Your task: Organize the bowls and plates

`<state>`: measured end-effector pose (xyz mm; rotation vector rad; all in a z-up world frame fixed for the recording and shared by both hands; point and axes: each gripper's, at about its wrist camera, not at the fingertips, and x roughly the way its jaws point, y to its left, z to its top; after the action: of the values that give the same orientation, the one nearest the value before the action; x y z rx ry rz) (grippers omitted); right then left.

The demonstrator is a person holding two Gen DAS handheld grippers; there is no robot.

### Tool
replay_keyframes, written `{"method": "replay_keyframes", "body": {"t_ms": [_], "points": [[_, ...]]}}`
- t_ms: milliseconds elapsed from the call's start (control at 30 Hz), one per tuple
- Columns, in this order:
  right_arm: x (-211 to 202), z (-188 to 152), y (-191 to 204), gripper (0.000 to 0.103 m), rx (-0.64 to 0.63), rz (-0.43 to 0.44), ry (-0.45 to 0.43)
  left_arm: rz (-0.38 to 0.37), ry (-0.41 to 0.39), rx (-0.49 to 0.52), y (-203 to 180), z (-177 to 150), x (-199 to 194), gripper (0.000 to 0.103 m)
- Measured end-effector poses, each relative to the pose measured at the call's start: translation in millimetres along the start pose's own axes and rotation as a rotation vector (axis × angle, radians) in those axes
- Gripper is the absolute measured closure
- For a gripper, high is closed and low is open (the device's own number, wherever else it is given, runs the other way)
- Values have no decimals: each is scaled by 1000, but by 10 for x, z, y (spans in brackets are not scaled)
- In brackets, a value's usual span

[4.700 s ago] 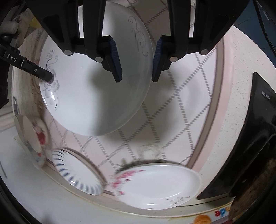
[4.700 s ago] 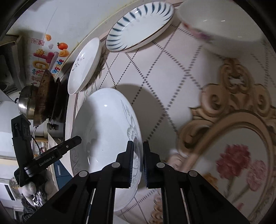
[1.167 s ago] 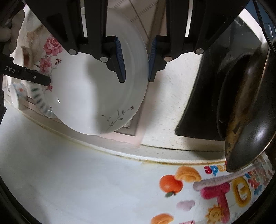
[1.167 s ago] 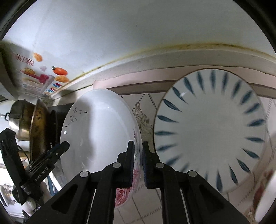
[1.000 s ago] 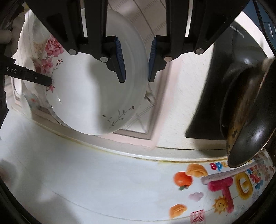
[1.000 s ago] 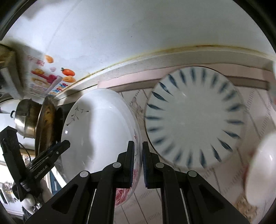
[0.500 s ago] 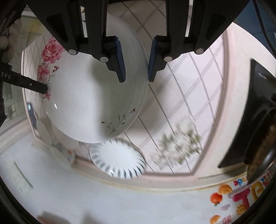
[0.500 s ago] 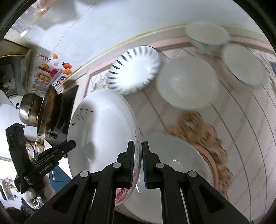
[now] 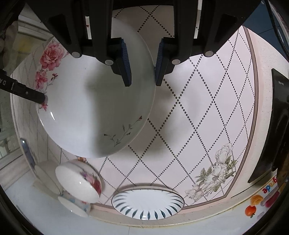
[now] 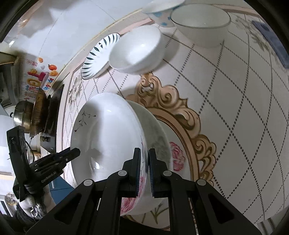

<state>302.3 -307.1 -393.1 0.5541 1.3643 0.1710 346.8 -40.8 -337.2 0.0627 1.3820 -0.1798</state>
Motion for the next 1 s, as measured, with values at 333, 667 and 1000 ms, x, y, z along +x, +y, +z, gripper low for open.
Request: {"method": "replay_keyframes", "body": {"t_ms": [333, 667, 1000], "points": [[30, -67, -140, 93, -1, -3, 12, 47, 28, 31, -168, -48, 106, 79], [54, -76, -117, 93, -25, -22, 32, 84, 31, 45, -250, -88, 128, 79], [69, -93, -63, 92, -20, -39, 78, 117, 20, 27, -329, -109, 121, 79]]}}
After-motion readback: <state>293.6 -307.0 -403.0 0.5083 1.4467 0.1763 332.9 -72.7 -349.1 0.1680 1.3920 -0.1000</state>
